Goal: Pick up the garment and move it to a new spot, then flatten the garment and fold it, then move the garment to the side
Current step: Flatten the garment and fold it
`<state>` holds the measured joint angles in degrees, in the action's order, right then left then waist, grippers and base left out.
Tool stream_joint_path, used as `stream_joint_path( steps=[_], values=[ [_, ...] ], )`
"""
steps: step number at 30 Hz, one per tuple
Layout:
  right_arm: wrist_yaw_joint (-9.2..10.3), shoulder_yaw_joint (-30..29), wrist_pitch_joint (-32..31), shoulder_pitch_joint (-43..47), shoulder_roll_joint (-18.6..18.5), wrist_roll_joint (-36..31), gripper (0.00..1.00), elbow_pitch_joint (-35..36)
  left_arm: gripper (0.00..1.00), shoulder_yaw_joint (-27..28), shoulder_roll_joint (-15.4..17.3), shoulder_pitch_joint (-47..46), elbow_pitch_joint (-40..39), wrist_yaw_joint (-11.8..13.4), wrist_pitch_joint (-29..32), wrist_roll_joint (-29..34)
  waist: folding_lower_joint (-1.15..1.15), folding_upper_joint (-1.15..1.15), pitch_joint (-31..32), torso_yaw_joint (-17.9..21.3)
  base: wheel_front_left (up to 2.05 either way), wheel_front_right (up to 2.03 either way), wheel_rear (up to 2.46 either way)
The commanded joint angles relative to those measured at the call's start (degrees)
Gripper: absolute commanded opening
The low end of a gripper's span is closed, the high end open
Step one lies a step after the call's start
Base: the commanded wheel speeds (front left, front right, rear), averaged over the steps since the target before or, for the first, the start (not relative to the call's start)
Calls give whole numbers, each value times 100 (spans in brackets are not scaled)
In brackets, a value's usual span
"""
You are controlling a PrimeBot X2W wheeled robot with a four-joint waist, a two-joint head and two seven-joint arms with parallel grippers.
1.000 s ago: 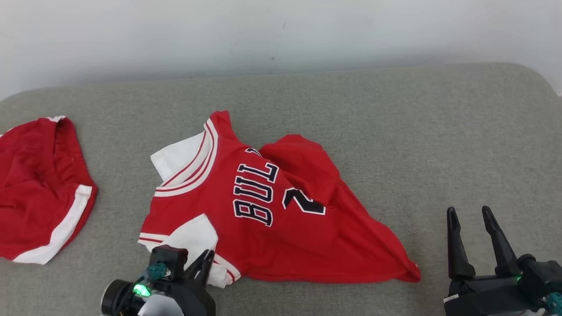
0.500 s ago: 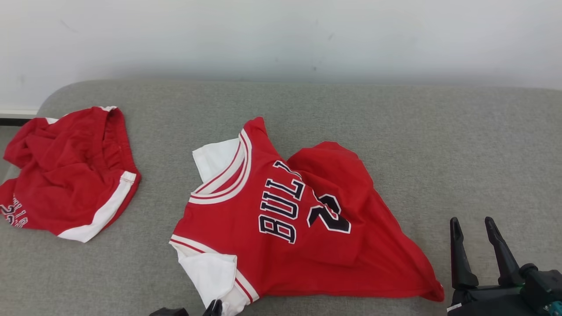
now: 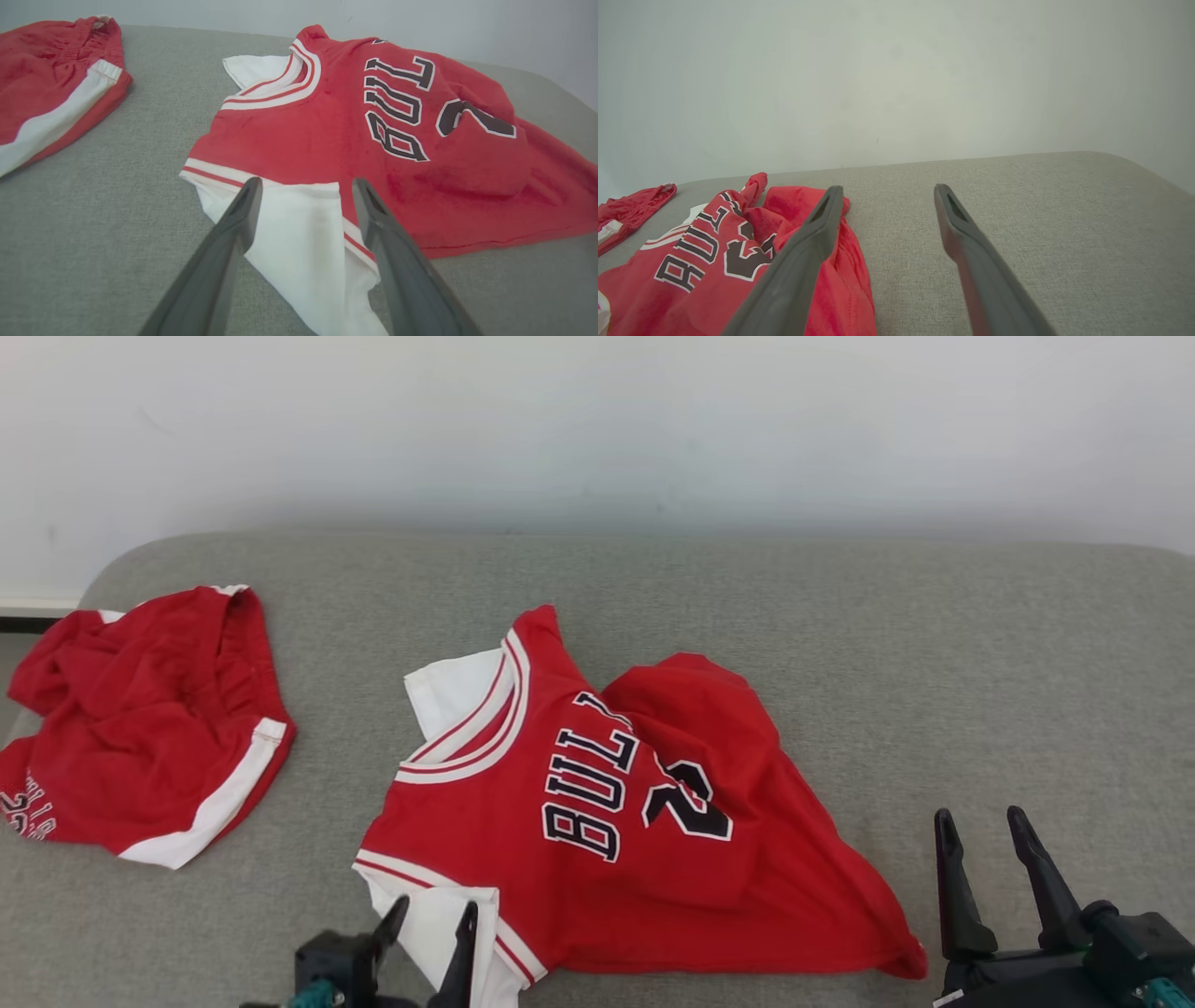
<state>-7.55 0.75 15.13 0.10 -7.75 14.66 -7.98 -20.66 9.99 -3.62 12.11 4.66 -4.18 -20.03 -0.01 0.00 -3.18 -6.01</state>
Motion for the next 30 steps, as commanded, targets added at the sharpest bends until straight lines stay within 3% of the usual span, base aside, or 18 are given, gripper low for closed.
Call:
stream_joint_path(
  steps=[1, 9, 16, 17, 18, 19, 30],
  values=[
    [14, 11, 2, -11, -21, 41, 100, 0, 100, 8, 43, -108, 37, -5, 14, 47, 1, 0, -18, 132, 0, 0, 0],
    [14, 8, 2, -112, 18, 51, 100, 0, 100, -94, 86, -524, 536, -106, 282, 46, 1, 0, -220, 618, 0, 0, 0],
    [14, -40, 2, -109, 56, 35, 100, 32, 100, -91, 164, -616, 1045, -86, 326, 30, 1, 0, -297, 760, 0, 0, 0],
    [13, -54, 2, -106, 58, 33, 100, 36, 36, -87, 161, -639, 1096, -101, 314, 7, 1, 0, -298, 754, 0, 0, 0],
    [14, -62, 2, -103, 61, 32, 100, 42, 11, -73, 172, -681, 1134, -91, 247, 17, 1, 0, -298, 742, 0, 0, 0],
    [14, -65, 2, -94, 62, 27, 100, 45, 0, -69, 173, -709, 1166, -94, 214, 19, 1, 0, -293, 718, 0, 0, 0],
    [14, -118, 2, 28, 81, 4, 100, 48, 0, 77, 151, -443, 909, 58, -252, -113, 1, 0, -116, 233, 0, 0, 0]
  ],
)
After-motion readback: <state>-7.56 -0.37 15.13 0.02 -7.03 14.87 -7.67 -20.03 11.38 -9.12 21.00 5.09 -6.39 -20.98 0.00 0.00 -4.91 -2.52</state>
